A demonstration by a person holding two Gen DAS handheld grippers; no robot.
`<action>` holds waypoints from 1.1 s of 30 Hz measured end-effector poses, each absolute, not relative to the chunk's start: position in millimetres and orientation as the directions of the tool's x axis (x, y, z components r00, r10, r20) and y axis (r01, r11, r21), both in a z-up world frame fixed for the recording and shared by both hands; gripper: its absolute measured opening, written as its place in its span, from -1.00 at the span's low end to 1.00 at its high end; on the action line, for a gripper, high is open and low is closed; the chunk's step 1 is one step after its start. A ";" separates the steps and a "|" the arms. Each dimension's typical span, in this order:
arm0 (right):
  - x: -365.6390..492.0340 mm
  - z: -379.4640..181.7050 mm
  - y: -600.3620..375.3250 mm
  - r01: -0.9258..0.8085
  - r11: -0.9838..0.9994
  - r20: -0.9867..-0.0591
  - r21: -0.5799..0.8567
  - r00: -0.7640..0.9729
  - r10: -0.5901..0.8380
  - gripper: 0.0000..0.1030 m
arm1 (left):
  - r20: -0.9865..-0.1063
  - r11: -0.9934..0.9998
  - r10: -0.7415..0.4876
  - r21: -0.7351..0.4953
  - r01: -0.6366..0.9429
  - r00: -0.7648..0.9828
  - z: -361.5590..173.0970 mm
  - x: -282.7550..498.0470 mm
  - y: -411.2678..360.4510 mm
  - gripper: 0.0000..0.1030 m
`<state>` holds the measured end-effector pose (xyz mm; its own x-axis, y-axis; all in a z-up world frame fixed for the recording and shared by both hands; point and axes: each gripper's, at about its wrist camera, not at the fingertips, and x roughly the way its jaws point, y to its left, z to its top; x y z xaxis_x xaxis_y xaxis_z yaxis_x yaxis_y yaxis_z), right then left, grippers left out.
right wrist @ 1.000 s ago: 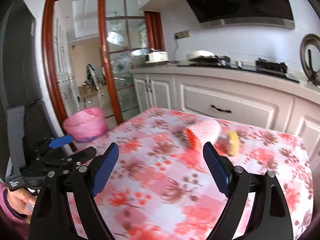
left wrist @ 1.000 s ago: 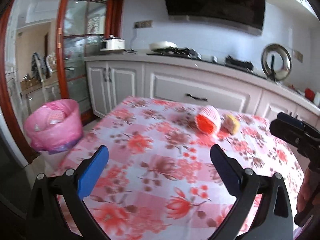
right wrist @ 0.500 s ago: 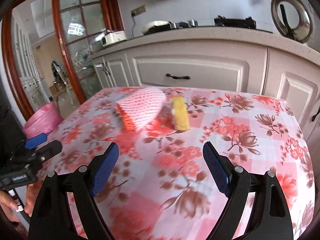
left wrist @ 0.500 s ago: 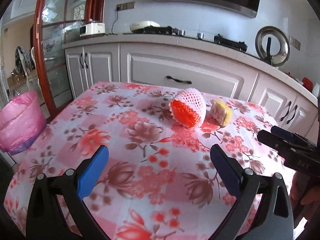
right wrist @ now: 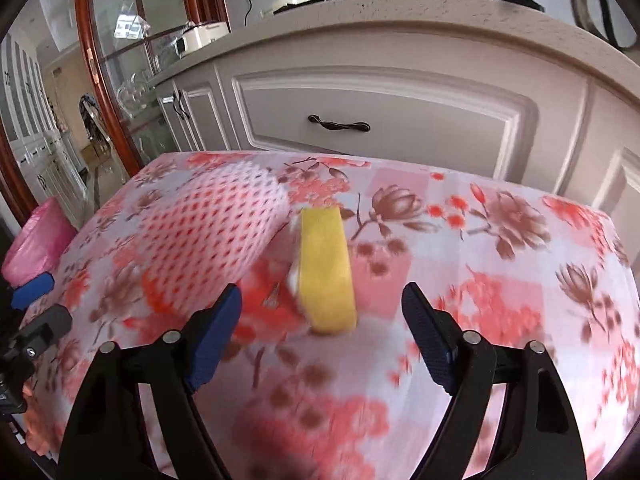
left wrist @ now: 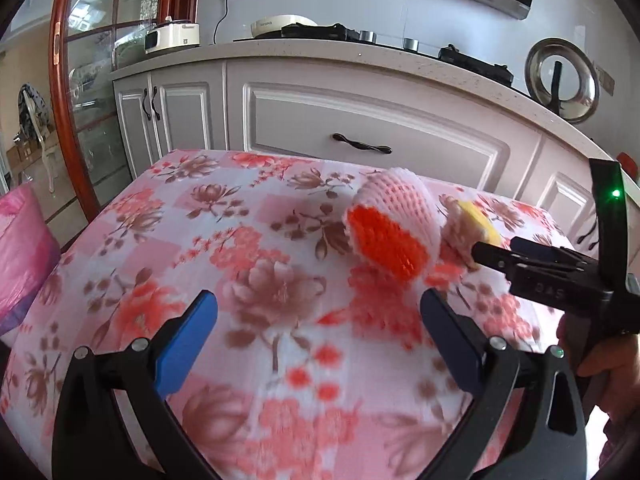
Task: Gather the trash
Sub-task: 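Grasp the pink-orange foam net with the left gripper while the right grasps the yellow sponge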
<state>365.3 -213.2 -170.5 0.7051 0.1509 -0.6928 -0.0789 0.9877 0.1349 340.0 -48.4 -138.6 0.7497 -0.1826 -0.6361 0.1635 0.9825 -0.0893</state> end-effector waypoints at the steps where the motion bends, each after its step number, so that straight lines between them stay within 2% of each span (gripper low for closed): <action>1: 374.2 -173.7 -212.6 -0.082 0.989 -0.706 0.127 0.692 0.148 0.35 | -0.635 0.982 -0.185 -0.090 0.165 0.750 -138.7 345.1 -49.6 0.91; 2: 380.7 -176.3 -213.3 -0.083 0.988 -0.718 0.134 0.678 0.154 0.14 | -0.634 0.981 -0.189 -0.091 0.171 0.750 -138.4 352.8 -52.0 0.91; 3: 384.4 -177.6 -215.0 -0.084 0.986 -0.722 0.143 0.673 0.162 -0.19 | -0.634 0.980 -0.193 -0.092 0.175 0.749 -138.2 358.2 -54.5 0.91; 5: 387.5 -177.1 -218.5 -0.087 0.985 -0.722 0.150 0.671 0.169 -0.47 | -0.631 0.978 -0.201 -0.092 0.185 0.749 -138.3 369.1 -60.6 0.91; 12: 364.8 -160.5 -243.5 -0.066 0.981 -0.658 0.183 0.733 0.172 -0.48 | -0.625 0.962 -0.259 -0.097 0.257 0.736 -139.6 397.0 -90.8 0.91; 16: 353.3 -156.6 -256.1 -0.047 0.978 -0.642 0.202 0.748 0.168 -0.48 | -0.621 0.950 -0.268 -0.043 0.309 0.737 -140.0 411.7 -118.5 0.91; 19: 347.7 -155.7 -265.5 -0.030 0.975 -0.632 0.221 0.757 0.167 -0.48 | -0.644 0.945 -0.259 -0.013 0.328 0.720 -148.0 426.1 -131.1 0.91; 22: 345.0 -156.7 -269.4 -0.028 0.973 -0.632 0.229 0.756 0.170 -0.48 | -0.693 0.940 -0.275 -0.048 0.338 0.666 -163.1 442.9 -137.3 0.90; 23: 344.5 -157.0 -269.4 -0.028 0.972 -0.631 0.232 0.756 0.172 -0.48 | -0.697 0.939 -0.280 -0.057 0.339 0.660 -165.3 443.9 -138.4 0.83; 24: 344.0 -157.1 -269.6 -0.028 0.972 -0.630 0.233 0.757 0.173 -0.48 | -0.699 0.938 -0.288 -0.066 0.341 0.655 -167.4 443.7 -139.6 0.66; 25: 343.5 -157.1 -269.6 -0.029 0.971 -0.629 0.235 0.757 0.175 -0.48 | -0.701 0.934 -0.299 -0.075 0.350 0.647 -169.0 443.5 -140.6 0.20; 26: 342.5 -157.3 -268.9 -0.029 0.971 -0.628 0.238 0.758 0.176 -0.48 | -0.712 0.928 -0.307 -0.078 0.364 0.631 -171.7 442.8 -142.6 -0.07; 27: 341.9 -157.1 -268.2 -0.027 0.970 -0.627 0.240 0.759 0.177 -0.48 | -0.712 0.927 -0.304 -0.067 0.369 0.633 -172.1 440.8 -143.7 -0.11; 29: 340.3 -155.8 -266.2 -0.029 0.969 -0.624 0.244 0.760 0.179 -0.48 | -0.696 0.924 -0.304 -0.049 0.379 0.650 -169.4 435.4 -144.7 -0.43; 33: 331.1 -150.6 -260.9 -0.038 0.969 -0.616 0.246 0.765 0.186 -0.48 | -0.683 0.919 -0.317 -0.051 0.390 0.658 -164.3 423.8 -142.6 -0.52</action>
